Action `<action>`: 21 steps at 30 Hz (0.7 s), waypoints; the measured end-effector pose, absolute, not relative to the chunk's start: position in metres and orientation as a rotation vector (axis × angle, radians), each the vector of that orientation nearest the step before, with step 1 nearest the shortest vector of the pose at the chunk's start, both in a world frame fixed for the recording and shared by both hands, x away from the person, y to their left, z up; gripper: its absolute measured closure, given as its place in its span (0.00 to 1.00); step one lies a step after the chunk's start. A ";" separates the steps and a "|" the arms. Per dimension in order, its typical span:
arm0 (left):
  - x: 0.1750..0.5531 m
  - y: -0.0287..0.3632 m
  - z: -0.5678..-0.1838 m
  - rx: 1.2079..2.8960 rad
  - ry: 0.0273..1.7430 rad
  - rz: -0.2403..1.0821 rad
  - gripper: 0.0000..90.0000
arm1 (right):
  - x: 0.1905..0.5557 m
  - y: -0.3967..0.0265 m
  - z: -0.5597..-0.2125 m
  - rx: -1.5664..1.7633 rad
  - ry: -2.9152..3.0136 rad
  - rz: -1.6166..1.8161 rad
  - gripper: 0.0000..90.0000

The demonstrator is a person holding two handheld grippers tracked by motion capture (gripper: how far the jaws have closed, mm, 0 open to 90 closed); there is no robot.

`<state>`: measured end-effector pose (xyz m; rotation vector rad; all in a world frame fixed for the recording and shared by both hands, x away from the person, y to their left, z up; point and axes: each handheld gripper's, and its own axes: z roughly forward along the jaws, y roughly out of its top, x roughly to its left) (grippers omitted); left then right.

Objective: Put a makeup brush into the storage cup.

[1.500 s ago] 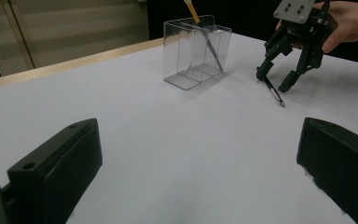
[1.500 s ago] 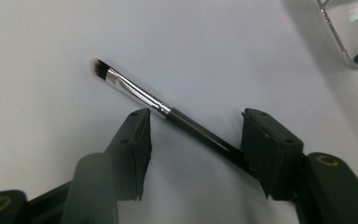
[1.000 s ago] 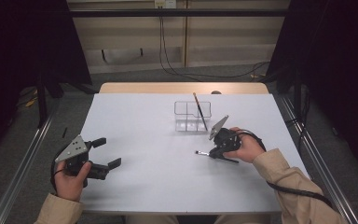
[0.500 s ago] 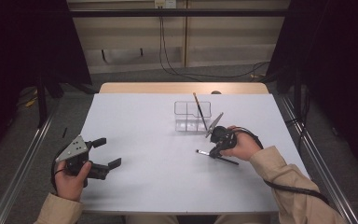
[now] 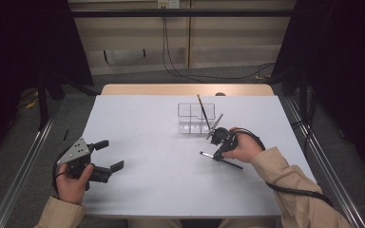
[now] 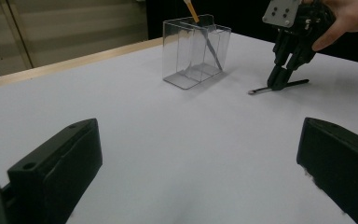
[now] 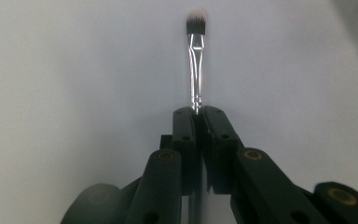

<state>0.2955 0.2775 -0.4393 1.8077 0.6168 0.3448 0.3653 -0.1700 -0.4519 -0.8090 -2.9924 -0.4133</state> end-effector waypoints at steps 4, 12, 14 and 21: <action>0.295 0.278 -0.439 1.806 0.618 0.346 0.00 | 0.365 -0.171 -0.452 -0.853 -2.977 -0.424 0.94; 0.295 0.278 -0.439 1.803 0.619 0.347 0.00 | 0.363 -0.176 -0.453 -0.928 -2.936 -0.493 0.94; 0.295 0.278 -0.439 1.802 0.620 0.349 0.00 | 0.362 -0.178 -0.453 -0.936 -2.945 -0.508 0.94; 0.295 0.278 -0.439 1.804 0.621 0.349 0.00 | 0.362 -0.187 -0.448 -1.006 -2.923 -0.603 0.94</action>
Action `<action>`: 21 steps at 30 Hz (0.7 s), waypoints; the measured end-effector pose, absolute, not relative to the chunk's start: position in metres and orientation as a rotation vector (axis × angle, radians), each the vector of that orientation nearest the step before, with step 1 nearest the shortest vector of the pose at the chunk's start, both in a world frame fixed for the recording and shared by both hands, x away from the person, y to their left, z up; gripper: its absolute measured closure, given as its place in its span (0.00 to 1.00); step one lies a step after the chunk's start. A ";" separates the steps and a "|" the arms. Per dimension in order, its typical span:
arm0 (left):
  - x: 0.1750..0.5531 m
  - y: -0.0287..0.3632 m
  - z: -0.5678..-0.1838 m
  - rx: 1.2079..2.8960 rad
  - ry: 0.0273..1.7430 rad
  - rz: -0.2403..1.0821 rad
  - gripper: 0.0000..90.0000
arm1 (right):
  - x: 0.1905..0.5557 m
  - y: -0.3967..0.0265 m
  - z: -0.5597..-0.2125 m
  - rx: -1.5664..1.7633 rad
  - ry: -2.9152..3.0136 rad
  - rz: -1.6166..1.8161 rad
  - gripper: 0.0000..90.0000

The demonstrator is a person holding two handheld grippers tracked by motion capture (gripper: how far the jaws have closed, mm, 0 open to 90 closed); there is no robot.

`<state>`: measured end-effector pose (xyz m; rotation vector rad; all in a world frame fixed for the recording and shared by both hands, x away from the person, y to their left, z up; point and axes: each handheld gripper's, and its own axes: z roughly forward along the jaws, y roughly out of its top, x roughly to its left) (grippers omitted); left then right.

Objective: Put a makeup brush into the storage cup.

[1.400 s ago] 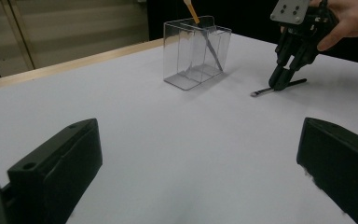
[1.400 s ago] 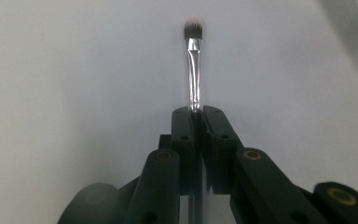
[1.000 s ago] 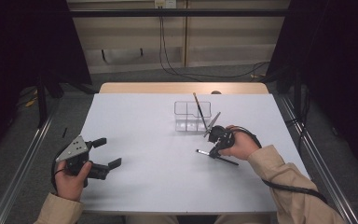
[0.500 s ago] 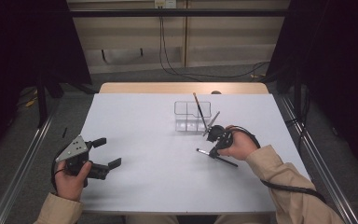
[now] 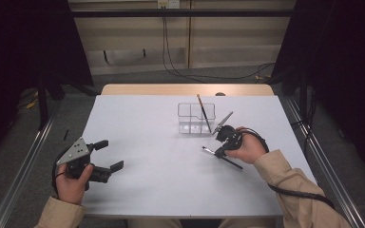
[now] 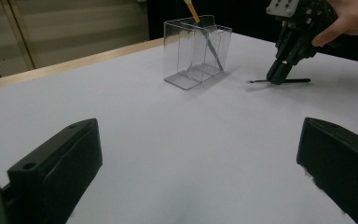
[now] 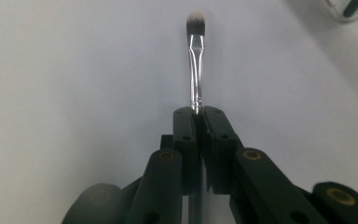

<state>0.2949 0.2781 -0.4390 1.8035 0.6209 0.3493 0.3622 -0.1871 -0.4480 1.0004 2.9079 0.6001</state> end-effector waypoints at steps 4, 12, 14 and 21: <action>0.295 0.278 -0.439 1.807 0.619 0.351 0.00 | 0.362 -0.191 -0.443 1.044 2.856 0.690 0.94; 0.295 0.278 -0.439 1.803 0.620 0.352 0.00 | 0.361 -0.201 -0.432 1.085 2.721 0.911 0.94; 0.295 0.278 -0.439 1.801 0.622 0.355 0.00 | 0.360 -0.202 -0.431 1.073 2.682 0.956 0.94; 0.295 0.278 -0.439 1.804 0.621 0.352 0.00 | 0.359 -0.209 -0.427 1.108 2.577 1.121 0.94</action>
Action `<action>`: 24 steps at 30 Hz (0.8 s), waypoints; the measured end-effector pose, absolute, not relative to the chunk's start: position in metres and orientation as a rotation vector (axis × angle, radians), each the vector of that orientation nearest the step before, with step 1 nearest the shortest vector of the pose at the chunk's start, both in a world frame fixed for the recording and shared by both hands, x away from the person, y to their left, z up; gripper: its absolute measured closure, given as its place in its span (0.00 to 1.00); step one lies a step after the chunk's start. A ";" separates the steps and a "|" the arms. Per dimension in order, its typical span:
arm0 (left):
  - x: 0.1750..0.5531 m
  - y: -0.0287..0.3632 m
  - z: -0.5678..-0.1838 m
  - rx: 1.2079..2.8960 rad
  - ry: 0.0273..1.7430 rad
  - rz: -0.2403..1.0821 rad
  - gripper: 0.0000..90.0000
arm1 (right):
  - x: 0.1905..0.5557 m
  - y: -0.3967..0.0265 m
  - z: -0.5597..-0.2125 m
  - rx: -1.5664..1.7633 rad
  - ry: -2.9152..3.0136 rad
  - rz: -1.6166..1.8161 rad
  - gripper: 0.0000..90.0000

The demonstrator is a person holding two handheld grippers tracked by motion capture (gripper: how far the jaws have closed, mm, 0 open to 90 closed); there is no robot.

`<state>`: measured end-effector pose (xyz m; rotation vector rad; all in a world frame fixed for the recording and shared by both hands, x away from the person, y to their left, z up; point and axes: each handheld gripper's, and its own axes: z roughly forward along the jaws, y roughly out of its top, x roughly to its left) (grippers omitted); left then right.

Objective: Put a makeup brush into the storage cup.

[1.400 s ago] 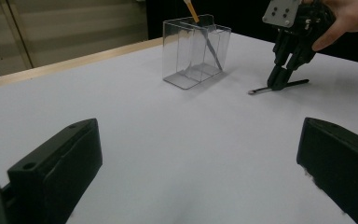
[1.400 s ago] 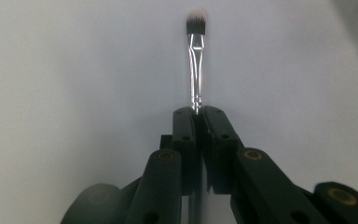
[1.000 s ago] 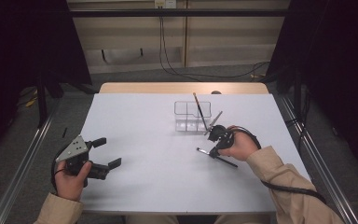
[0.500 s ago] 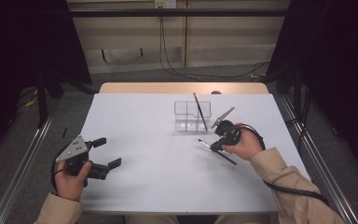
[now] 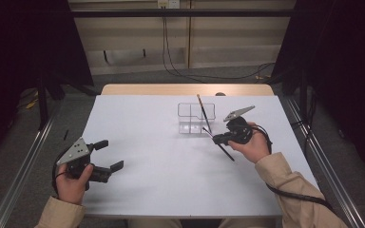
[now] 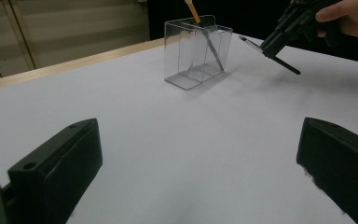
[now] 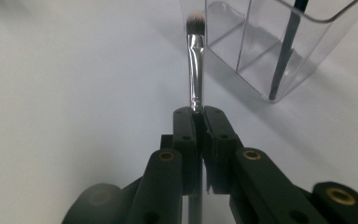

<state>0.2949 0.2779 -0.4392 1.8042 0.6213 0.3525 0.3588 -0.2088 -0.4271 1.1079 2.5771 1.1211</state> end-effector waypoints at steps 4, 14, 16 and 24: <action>0.295 0.278 -0.439 1.806 0.621 0.353 0.00 | 0.357 -0.212 -0.426 1.120 2.514 1.198 0.94; 0.295 0.278 -0.439 1.798 0.626 0.355 0.00 | 0.355 -0.218 -0.424 1.134 2.400 1.342 0.94; 0.295 0.278 -0.439 1.800 0.626 0.355 0.00 | 0.355 -0.220 -0.422 1.139 2.363 1.376 0.94; 0.295 0.278 -0.440 1.803 0.626 0.351 0.00 | 0.350 -0.223 -0.418 1.132 2.193 1.494 0.94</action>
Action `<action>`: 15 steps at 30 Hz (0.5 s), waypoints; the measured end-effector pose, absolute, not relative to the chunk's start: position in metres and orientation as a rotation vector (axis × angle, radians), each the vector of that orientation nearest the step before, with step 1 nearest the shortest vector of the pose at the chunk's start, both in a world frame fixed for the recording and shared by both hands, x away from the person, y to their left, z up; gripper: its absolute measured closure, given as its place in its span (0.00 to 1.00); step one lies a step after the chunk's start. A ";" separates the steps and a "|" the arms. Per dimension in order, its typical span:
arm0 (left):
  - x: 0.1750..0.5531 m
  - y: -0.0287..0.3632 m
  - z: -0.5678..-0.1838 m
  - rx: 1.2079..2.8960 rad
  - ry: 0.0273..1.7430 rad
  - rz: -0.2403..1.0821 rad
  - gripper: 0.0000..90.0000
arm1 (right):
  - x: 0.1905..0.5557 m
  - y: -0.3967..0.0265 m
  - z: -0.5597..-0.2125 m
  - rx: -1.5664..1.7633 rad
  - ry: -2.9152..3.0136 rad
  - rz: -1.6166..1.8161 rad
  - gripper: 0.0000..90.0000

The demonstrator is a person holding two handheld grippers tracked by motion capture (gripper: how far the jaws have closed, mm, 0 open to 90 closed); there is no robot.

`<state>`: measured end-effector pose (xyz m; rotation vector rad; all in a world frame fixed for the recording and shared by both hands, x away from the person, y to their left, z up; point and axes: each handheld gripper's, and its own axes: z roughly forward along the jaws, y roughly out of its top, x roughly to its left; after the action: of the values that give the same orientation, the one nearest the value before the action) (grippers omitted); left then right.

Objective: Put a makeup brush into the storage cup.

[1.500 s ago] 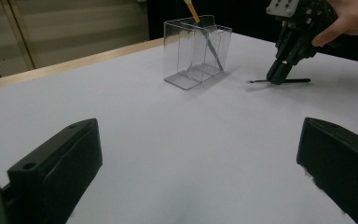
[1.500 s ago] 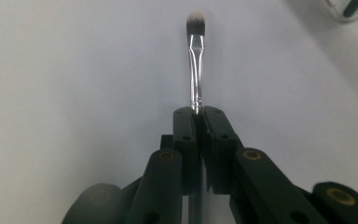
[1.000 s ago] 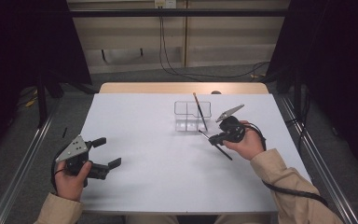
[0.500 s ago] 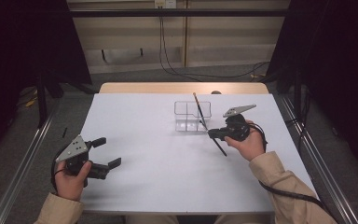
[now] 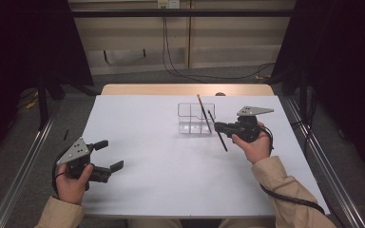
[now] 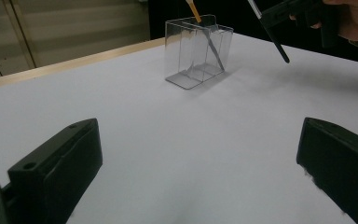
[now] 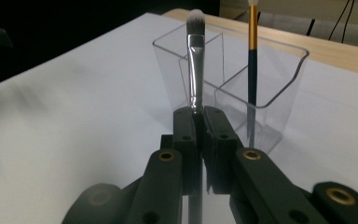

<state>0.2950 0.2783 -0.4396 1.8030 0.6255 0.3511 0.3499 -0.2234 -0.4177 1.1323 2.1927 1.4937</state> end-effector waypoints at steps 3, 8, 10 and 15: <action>0.295 0.278 -0.440 1.805 0.623 0.351 0.00 | 0.350 -0.224 -0.416 1.121 2.156 1.518 0.94; 0.295 0.278 -0.439 1.803 0.623 0.350 0.00 | 0.349 -0.225 -0.412 1.116 2.093 1.555 0.94; 0.295 0.278 -0.439 1.801 0.623 0.349 0.00 | 0.349 -0.225 -0.411 1.117 2.067 1.579 0.94; 0.295 0.278 -0.439 1.799 0.620 0.349 0.00 | 0.349 -0.225 -0.408 1.117 2.011 1.620 0.94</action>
<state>0.2947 0.2779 -0.4392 1.7993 0.6203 0.3494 0.3493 -0.2251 -0.4084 1.1174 2.0106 1.6199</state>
